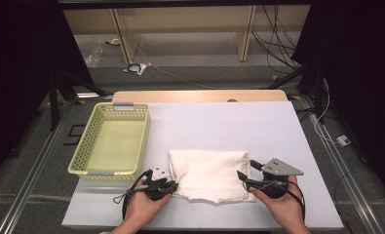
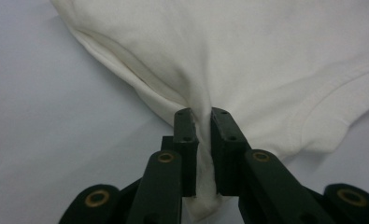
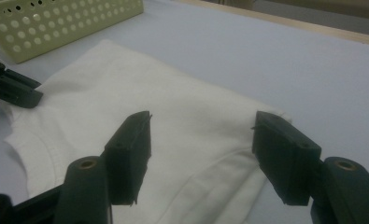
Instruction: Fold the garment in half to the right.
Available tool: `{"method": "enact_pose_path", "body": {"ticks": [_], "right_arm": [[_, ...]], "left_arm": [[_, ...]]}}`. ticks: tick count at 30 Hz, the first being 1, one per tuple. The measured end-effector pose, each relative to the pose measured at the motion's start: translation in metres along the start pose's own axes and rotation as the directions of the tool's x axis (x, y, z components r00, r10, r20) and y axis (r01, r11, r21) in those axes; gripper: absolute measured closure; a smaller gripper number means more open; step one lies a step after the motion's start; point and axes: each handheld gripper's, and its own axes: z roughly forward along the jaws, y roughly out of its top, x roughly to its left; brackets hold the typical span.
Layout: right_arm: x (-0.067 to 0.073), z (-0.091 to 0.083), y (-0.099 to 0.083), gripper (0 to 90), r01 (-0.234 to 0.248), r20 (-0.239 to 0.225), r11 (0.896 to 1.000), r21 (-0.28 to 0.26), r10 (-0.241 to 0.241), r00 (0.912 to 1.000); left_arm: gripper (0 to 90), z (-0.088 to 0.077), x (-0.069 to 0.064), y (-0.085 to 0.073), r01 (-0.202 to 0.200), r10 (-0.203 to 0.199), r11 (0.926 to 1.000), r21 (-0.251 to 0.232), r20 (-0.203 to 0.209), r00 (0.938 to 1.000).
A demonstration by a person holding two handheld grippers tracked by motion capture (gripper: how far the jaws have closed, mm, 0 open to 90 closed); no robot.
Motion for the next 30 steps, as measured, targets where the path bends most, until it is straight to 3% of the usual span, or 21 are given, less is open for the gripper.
{"method": "enact_pose_path", "body": {"ticks": [6,14,21,30], "right_arm": [[0.006,0.013,0.007,38.0,0.022,-0.032,1.000,0.019,-0.021,0.9993],[0.025,0.052,0.040,42.4,0.071,-0.113,0.997,0.043,-0.066,0.9914],[0.049,0.103,0.069,46.7,0.132,-0.189,0.986,0.100,-0.112,0.9755],[0.071,0.153,0.083,49.0,0.174,-0.268,0.969,0.174,-0.123,0.9554]], "left_arm": [[82.9,0.000,0.002,0.000,0.004,-0.004,1.0000,-0.008,0.021,0.9998],[83.1,-0.002,0.002,0.001,-0.003,0.003,1.0000,-0.009,0.027,0.9996],[83.1,-0.005,0.001,0.000,-0.005,0.005,0.9999,-0.009,0.035,0.9994],[83.1,-0.007,-0.001,-0.001,-0.012,0.012,0.9999,-0.010,0.036,0.9993]]}}
